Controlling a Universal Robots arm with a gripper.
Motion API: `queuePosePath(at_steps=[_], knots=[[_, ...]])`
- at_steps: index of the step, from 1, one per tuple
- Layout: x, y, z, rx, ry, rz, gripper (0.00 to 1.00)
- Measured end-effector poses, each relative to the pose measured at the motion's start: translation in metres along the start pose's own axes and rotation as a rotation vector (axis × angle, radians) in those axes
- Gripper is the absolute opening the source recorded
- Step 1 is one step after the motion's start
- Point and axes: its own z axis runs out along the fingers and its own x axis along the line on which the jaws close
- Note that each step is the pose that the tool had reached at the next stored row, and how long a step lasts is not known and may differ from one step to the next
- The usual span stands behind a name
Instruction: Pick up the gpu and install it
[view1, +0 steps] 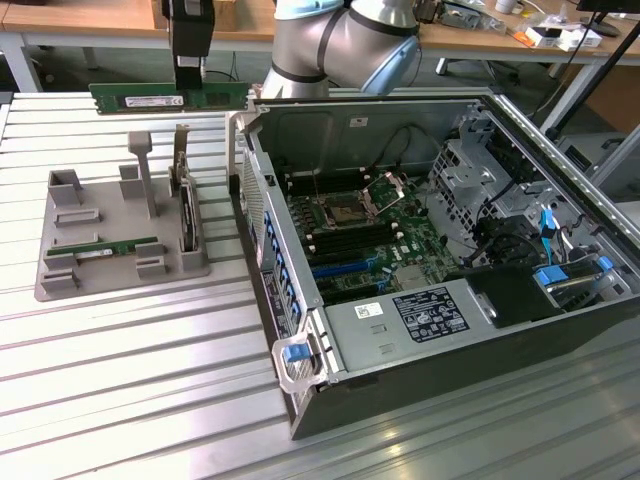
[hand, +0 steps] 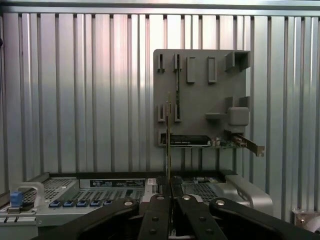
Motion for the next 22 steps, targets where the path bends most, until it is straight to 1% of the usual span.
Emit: queuePosePath(at_steps=[15, 18, 22], knots=[[0.0, -0.0185, -0.0003, 0.0, 0.0, 0.0, 0.12], [0.0, -0.0257, -0.0005, 0.0001, 0.0, 0.0, 0.12], [0.0, -0.0301, -0.0006, 0.0, 0.0, 0.0, 0.12]])
